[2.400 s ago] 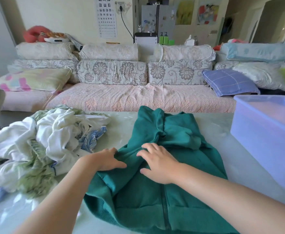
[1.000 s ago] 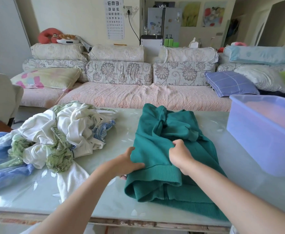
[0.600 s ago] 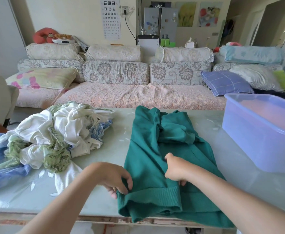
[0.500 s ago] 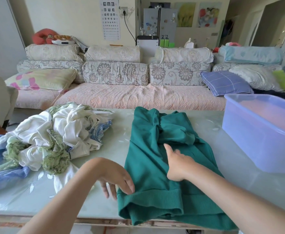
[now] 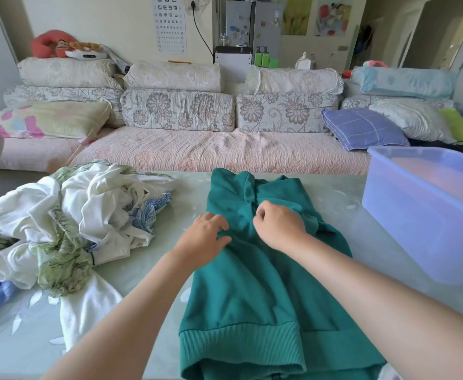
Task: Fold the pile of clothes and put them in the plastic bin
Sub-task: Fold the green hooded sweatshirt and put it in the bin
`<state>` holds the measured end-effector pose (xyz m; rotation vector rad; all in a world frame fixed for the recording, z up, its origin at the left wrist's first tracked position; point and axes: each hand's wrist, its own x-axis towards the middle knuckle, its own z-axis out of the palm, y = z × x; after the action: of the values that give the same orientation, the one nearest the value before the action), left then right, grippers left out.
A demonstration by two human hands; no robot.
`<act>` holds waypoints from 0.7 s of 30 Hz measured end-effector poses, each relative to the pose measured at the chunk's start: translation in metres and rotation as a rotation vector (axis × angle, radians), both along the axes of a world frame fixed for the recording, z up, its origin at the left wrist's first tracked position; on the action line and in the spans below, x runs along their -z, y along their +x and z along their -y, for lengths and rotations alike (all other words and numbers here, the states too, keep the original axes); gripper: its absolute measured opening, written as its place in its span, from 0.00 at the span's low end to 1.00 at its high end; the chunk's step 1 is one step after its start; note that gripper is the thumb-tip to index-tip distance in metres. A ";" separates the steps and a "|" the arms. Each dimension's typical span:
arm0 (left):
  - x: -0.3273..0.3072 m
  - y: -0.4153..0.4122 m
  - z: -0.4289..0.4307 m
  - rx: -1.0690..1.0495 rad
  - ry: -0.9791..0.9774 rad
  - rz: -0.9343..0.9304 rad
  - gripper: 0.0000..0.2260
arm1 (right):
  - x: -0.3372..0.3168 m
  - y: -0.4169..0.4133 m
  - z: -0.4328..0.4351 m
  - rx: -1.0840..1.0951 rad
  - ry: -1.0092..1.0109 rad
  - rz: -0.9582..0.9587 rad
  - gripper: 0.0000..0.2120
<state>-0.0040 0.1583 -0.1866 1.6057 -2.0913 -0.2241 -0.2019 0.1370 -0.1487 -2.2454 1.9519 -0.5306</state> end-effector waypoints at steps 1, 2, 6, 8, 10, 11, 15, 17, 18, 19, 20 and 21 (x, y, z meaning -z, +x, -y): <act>0.003 -0.001 0.004 -0.022 -0.034 0.009 0.16 | 0.000 0.002 0.009 0.071 -0.015 0.042 0.16; 0.005 -0.002 0.006 -0.043 -0.059 0.024 0.20 | 0.002 0.005 0.017 0.134 0.005 0.065 0.22; 0.019 -0.007 0.008 -0.051 0.015 0.067 0.44 | 0.015 0.015 0.048 0.161 0.051 0.076 0.21; 0.029 -0.004 0.010 -0.008 0.126 0.111 0.54 | 0.016 0.014 0.064 0.190 0.037 0.143 0.14; 0.038 0.001 0.008 0.015 0.270 0.170 0.55 | 0.016 0.004 0.075 0.267 0.004 0.227 0.11; 0.040 0.004 0.007 0.014 0.337 0.195 0.55 | 0.018 -0.002 0.078 0.290 0.001 0.218 0.11; 0.039 0.009 0.002 -0.008 0.430 0.305 0.55 | 0.036 -0.012 0.076 0.286 0.073 -0.040 0.09; 0.039 0.008 -0.002 -0.023 0.399 0.314 0.57 | 0.036 -0.006 0.073 0.193 -0.106 -0.192 0.14; 0.039 0.008 -0.004 -0.036 0.389 0.310 0.58 | 0.034 -0.002 0.073 0.069 -0.264 -0.257 0.20; 0.037 0.009 -0.008 -0.050 0.390 0.310 0.59 | 0.032 0.002 0.071 -0.088 -0.393 -0.275 0.23; 0.034 0.011 -0.011 -0.060 0.389 0.327 0.60 | 0.032 0.004 0.070 -0.232 -0.429 -0.284 0.24; 0.030 0.013 -0.014 -0.064 0.381 0.357 0.59 | 0.033 0.005 0.066 -0.340 -0.343 -0.301 0.24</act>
<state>0.0093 0.1722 -0.2167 2.0605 -2.3630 -0.3529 -0.1964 0.0705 -0.1814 -2.9478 1.6299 -0.5414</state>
